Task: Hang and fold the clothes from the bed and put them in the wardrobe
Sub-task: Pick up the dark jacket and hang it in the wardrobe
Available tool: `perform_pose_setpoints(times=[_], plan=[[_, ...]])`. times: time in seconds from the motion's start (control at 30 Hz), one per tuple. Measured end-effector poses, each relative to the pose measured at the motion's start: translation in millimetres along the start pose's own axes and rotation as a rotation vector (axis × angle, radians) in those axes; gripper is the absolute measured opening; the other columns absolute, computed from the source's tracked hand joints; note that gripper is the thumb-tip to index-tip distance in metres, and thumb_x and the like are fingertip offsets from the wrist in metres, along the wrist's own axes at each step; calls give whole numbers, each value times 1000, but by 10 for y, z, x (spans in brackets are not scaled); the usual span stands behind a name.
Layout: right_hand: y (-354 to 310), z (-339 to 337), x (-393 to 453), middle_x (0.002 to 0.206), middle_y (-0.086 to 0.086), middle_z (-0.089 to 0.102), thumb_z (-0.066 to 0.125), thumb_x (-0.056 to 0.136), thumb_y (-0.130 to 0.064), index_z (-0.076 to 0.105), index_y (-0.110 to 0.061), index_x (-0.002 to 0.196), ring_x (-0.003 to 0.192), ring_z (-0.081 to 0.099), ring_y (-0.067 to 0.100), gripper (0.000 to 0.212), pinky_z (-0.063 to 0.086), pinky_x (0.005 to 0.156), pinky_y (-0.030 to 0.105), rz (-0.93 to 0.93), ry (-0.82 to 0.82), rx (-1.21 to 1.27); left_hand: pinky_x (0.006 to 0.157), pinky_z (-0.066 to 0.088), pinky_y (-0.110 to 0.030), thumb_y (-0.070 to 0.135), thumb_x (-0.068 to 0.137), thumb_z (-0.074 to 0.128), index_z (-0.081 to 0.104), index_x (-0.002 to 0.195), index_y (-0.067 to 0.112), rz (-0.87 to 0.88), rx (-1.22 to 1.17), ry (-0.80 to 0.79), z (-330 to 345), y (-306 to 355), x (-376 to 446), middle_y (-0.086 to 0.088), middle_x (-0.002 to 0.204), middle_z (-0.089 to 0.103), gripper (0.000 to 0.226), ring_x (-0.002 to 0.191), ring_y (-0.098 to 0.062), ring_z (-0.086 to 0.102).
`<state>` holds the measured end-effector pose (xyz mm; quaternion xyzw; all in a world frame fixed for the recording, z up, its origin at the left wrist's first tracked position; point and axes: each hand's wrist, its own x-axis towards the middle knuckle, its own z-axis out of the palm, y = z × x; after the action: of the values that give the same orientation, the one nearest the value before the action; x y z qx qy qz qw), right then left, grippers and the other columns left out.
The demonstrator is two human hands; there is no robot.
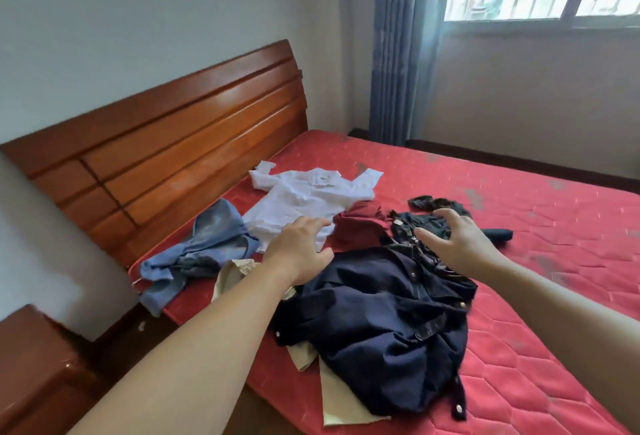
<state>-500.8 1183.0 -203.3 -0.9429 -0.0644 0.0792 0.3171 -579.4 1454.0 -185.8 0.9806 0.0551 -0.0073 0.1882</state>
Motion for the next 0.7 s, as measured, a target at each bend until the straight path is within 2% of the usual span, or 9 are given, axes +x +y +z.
perform_pose_setpoints(times=[0.1,0.23,0.4,0.57,0.7], plan=[[396,291,379,141,16,43,58,86,-59,38,-20,144,125,48,30,73,39,104,38,111,-55,32,106,41,-42,37,87,58,43,141,32,11,17,-77,351,22,473,3,145,43,56,130,-21,44],[907,697,731,131,15,53,61,81,-61,45,-19,137,113,57,32,72,46,99,38,282,-99,75,106,41,-44,38,86,58,44,139,33,85,31,-217,968,107,975,2,142,46,55,129,-23,45],[1544,1221,989,133,16,52,61,78,-65,46,-18,138,120,54,33,78,43,103,40,460,-135,53,103,41,-45,36,86,55,42,141,31,147,72,-384,1860,44,1575,-2,139,46,56,127,-26,46],[2146,1803,1221,128,18,54,62,76,-66,43,-18,139,116,56,33,81,44,98,38,641,-152,60,102,41,-42,35,89,53,40,142,30,129,79,-485,2747,-94,2137,-3,137,55,55,125,-27,50],[2596,2348,1394,138,21,46,64,77,-65,40,-12,143,128,46,37,88,38,108,42,792,-153,83,99,44,-44,37,87,54,33,145,25,73,69,-585,3409,-204,2463,-11,131,57,63,122,-32,52]])
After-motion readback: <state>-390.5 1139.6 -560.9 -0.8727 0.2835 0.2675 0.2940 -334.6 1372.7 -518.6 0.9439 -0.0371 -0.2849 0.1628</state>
